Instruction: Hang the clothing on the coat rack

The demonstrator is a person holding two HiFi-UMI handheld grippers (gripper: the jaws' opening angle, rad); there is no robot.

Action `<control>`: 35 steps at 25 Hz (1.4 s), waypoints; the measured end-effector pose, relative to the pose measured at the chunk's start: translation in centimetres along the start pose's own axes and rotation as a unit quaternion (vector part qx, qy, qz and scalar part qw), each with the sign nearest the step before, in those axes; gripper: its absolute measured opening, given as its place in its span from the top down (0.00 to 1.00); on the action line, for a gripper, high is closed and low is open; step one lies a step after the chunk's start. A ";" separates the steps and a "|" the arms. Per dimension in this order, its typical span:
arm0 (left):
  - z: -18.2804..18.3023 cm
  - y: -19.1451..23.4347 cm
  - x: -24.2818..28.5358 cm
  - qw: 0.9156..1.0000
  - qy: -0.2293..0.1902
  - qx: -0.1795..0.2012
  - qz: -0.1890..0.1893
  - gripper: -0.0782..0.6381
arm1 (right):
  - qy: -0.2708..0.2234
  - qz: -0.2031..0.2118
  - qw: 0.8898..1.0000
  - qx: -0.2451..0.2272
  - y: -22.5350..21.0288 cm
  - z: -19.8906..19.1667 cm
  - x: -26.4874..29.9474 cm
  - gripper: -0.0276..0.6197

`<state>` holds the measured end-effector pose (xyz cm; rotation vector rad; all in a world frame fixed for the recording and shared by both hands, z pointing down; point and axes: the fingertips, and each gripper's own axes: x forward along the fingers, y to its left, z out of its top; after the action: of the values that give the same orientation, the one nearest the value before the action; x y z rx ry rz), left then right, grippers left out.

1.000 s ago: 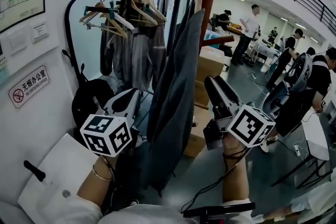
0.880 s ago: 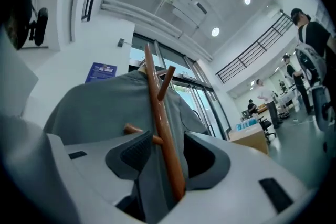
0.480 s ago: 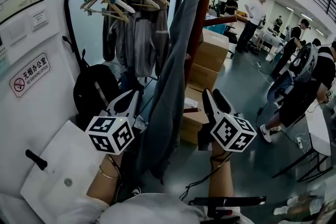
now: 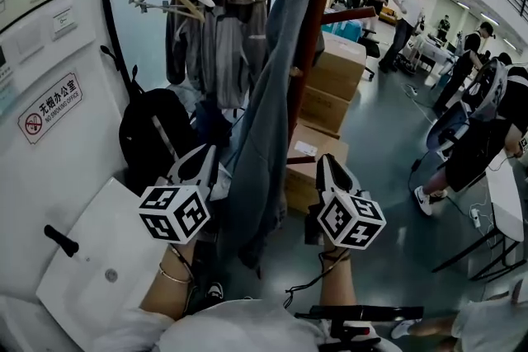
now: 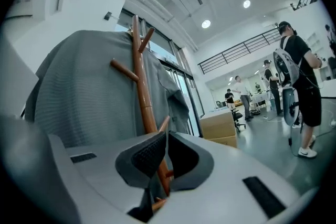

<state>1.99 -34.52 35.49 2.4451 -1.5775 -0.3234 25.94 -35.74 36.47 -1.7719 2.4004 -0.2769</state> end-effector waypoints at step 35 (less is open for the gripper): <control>-5.0 1.1 -8.9 0.997 0.033 0.005 -0.067 0.88 | 0.033 -0.126 0.990 -0.049 5.3 -8.8 -10.5 0.92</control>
<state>-1.09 -26.51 41.15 2.5465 -1.3964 -0.2542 22.11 -23.67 43.91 -2.1448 2.2668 -0.2527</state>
